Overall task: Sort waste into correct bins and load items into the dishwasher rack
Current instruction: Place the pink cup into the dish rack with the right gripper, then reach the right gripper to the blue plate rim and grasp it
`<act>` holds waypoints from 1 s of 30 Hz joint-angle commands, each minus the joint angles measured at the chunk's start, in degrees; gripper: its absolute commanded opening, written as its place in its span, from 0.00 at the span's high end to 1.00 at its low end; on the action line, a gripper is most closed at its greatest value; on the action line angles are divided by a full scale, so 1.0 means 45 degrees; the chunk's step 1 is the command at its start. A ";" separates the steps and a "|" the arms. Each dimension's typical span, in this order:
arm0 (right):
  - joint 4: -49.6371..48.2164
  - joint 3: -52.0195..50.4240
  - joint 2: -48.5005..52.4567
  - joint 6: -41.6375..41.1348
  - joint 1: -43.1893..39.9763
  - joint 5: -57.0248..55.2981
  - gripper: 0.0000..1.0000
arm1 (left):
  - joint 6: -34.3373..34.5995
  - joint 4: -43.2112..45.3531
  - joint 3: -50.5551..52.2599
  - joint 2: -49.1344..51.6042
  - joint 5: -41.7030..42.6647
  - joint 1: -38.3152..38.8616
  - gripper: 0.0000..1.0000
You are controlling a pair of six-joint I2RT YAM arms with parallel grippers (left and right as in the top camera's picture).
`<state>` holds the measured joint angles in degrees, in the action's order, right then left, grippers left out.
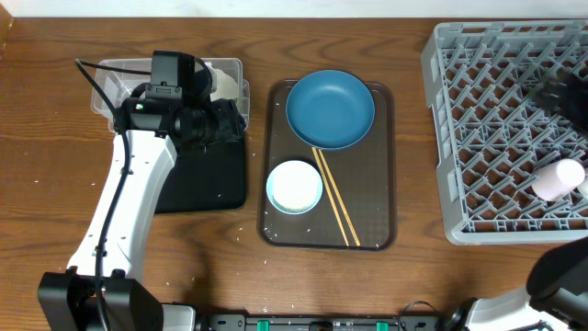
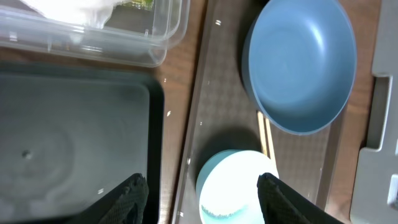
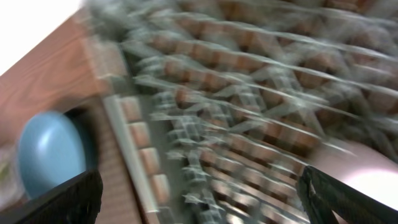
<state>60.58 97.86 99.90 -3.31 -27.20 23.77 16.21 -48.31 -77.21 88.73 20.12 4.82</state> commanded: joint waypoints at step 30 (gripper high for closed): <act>-0.4639 -0.0418 0.5615 -0.2837 0.9627 -0.5333 0.82 | -0.0219 -0.0583 -0.0053 0.0000 -0.0165 -0.0029 0.39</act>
<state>39.79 95.92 124.92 -14.48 15.70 1.87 16.21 -50.78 -77.21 88.73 20.12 4.82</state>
